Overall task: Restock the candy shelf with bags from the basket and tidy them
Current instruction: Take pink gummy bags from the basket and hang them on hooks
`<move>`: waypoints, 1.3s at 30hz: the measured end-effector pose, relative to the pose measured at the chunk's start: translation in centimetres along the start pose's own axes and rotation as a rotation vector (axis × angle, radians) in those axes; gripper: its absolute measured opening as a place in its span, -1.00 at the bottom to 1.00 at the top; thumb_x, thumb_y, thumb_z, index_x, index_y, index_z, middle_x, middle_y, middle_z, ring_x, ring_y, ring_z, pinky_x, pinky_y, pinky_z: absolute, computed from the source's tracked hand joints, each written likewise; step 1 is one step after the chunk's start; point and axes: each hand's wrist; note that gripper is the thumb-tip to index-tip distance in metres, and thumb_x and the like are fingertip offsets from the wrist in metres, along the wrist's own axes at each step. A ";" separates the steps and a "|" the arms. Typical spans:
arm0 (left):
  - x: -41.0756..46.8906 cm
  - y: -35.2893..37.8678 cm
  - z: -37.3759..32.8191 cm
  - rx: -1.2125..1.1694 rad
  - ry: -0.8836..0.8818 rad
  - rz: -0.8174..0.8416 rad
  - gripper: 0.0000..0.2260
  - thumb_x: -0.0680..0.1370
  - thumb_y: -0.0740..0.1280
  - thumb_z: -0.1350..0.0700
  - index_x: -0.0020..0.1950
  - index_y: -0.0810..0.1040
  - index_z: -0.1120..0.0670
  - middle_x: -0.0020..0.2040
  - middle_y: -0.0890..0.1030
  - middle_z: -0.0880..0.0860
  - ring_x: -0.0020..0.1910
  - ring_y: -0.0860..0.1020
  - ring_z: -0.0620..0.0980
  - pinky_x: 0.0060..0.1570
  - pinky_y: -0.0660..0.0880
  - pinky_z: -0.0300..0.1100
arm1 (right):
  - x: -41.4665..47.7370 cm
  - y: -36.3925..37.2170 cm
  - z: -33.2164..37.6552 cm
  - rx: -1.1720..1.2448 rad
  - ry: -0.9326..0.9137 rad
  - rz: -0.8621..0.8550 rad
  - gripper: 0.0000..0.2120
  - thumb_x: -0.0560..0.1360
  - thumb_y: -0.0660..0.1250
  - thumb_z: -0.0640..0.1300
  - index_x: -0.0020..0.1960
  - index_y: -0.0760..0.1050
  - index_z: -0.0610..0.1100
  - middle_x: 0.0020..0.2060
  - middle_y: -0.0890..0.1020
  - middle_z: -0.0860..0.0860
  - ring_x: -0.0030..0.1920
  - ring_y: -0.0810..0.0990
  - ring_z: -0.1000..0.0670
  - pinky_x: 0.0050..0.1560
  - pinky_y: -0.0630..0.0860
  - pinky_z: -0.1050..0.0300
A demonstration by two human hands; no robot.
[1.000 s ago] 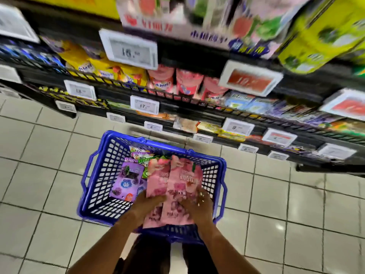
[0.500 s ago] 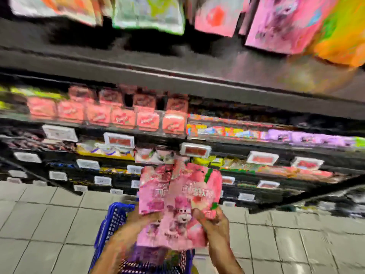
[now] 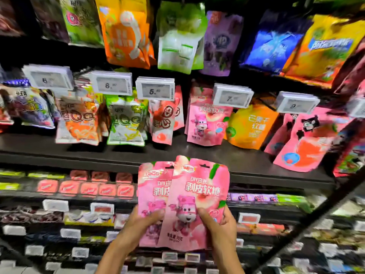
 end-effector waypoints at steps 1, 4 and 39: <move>0.3 0.7 -0.7 -0.006 0.024 0.010 -0.17 0.06 0.66 -0.19 0.25 0.52 0.06 0.11 0.69 0.09 0.13 0.64 0.08 0.10 0.57 -0.07 | 0.3 -0.1 1.0 0.005 -0.015 0.011 -0.38 -0.03 0.70 0.14 -0.02 0.65 -0.03 -0.11 0.73 -0.16 -0.12 0.72 -0.19 -0.17 0.64 -0.02; 1.3 2.8 -2.2 -0.022 0.073 0.047 -0.32 0.17 0.64 -0.14 0.23 0.56 -0.03 0.16 0.67 0.11 0.17 0.62 0.12 0.10 0.57 -0.03 | 1.6 -0.9 3.4 0.028 -0.056 0.026 -0.40 -0.01 0.69 0.18 -0.06 0.63 -0.02 -0.12 0.73 -0.16 -0.16 0.72 -0.19 -0.20 0.64 0.01; 14.3 7.7 -8.2 -0.012 0.528 0.036 -0.77 0.38 0.47 -0.07 -0.01 0.71 -0.06 -0.03 0.73 0.03 -0.06 0.70 0.00 -0.19 0.60 -0.27 | 13.8 0.1 10.4 0.024 -0.627 0.086 -0.68 0.20 0.61 -0.01 -0.09 0.64 -0.02 -0.14 0.74 -0.03 -0.17 0.71 0.03 -0.20 0.60 0.20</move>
Point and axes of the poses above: each hand's wrist, its own x-axis towards the middle knuckle, its own y-axis out of the palm, z = x × y
